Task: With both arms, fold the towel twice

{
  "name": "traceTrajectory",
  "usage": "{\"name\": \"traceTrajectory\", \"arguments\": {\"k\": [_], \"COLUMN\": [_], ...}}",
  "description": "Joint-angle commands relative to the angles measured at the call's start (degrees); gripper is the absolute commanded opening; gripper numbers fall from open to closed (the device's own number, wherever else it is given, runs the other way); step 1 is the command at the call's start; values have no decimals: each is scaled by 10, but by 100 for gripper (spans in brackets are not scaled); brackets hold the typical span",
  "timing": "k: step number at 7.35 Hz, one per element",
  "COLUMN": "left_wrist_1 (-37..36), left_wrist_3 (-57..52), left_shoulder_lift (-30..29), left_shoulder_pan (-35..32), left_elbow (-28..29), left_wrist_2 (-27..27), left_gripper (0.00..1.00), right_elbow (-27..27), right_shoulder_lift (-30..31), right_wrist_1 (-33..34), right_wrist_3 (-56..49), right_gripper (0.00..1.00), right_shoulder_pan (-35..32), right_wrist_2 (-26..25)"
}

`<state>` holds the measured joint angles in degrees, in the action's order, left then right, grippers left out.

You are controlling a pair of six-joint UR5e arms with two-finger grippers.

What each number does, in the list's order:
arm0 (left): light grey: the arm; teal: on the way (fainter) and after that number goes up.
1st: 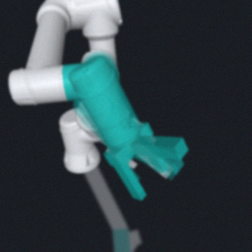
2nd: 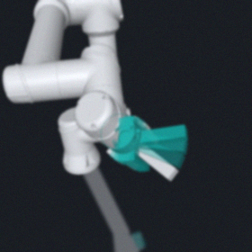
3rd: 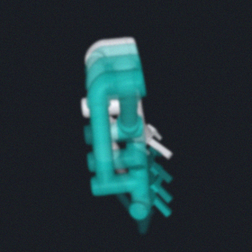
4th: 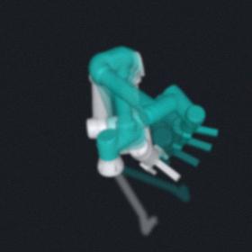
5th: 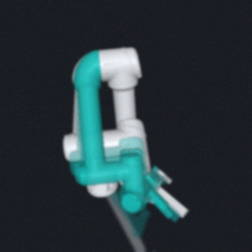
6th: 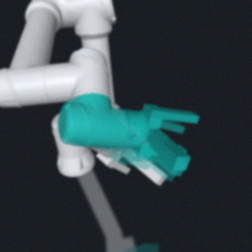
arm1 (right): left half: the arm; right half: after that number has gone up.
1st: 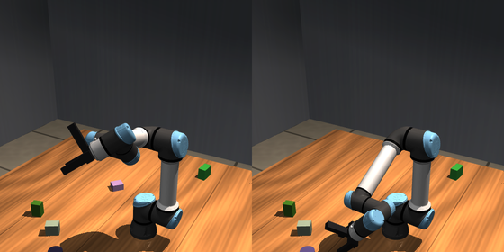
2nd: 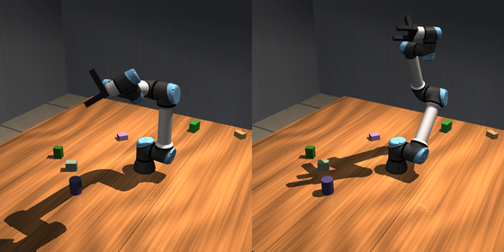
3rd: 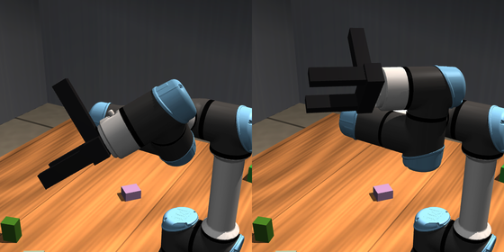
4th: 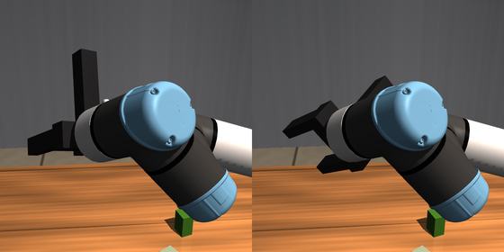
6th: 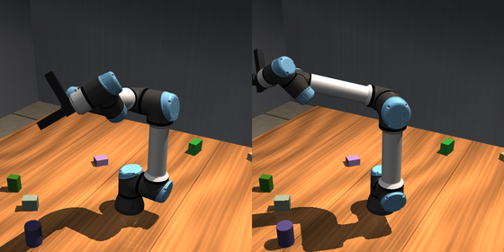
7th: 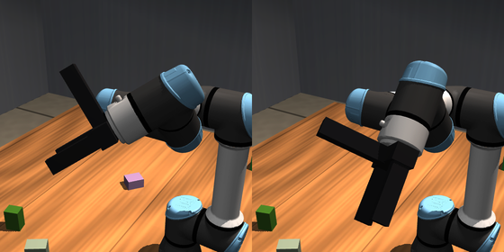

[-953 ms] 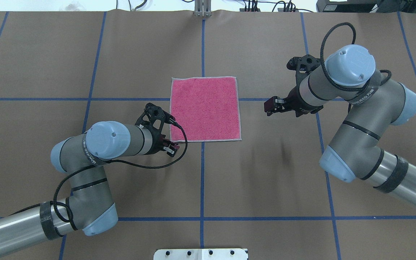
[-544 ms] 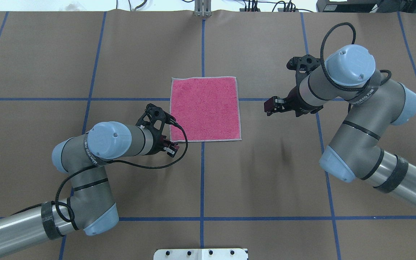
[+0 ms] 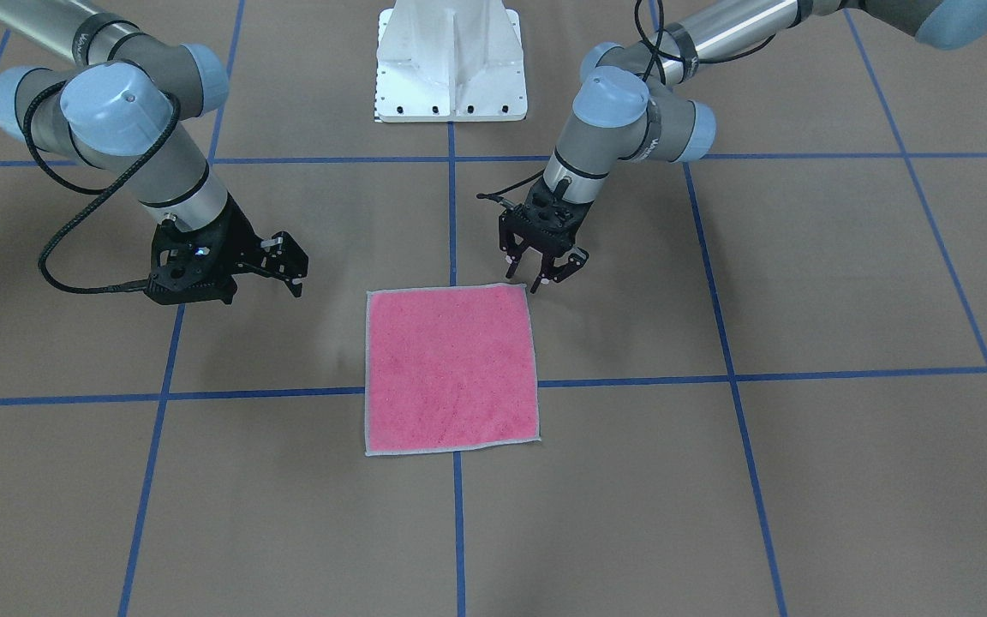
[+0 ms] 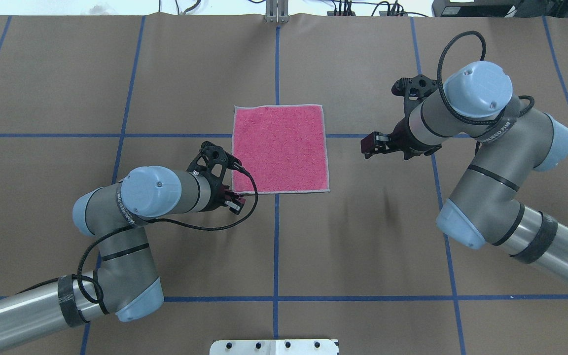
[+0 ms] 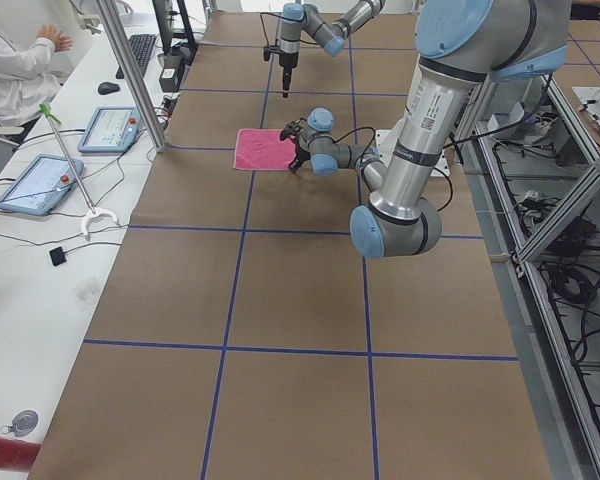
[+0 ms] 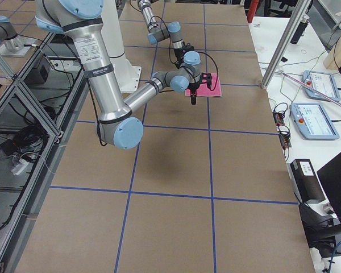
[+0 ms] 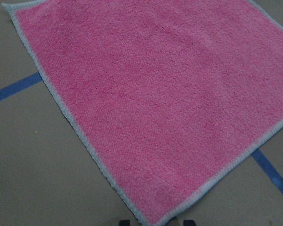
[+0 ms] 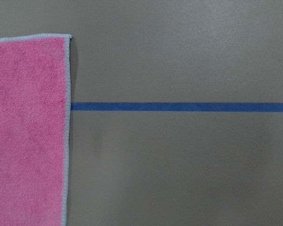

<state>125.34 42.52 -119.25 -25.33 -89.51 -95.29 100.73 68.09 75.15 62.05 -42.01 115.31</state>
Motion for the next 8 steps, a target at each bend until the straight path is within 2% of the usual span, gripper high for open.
{"name": "traceTrajectory", "arguments": {"k": [1, 8], "left_wrist_1": [0, 0], "left_wrist_3": [-1, -45], "left_shoulder_lift": [0, -4], "left_shoulder_pan": [1, -2], "left_elbow": [1, 4], "left_wrist_2": [1, 5], "left_gripper": [49, 49], "right_elbow": [0, -1], "right_shoulder_lift": [-1, -1], "right_wrist_1": [0, 1], "right_wrist_3": [0, 0], "right_gripper": [99, 99], "right_shoulder_pan": [0, 0], "right_wrist_2": [0, 0]}}
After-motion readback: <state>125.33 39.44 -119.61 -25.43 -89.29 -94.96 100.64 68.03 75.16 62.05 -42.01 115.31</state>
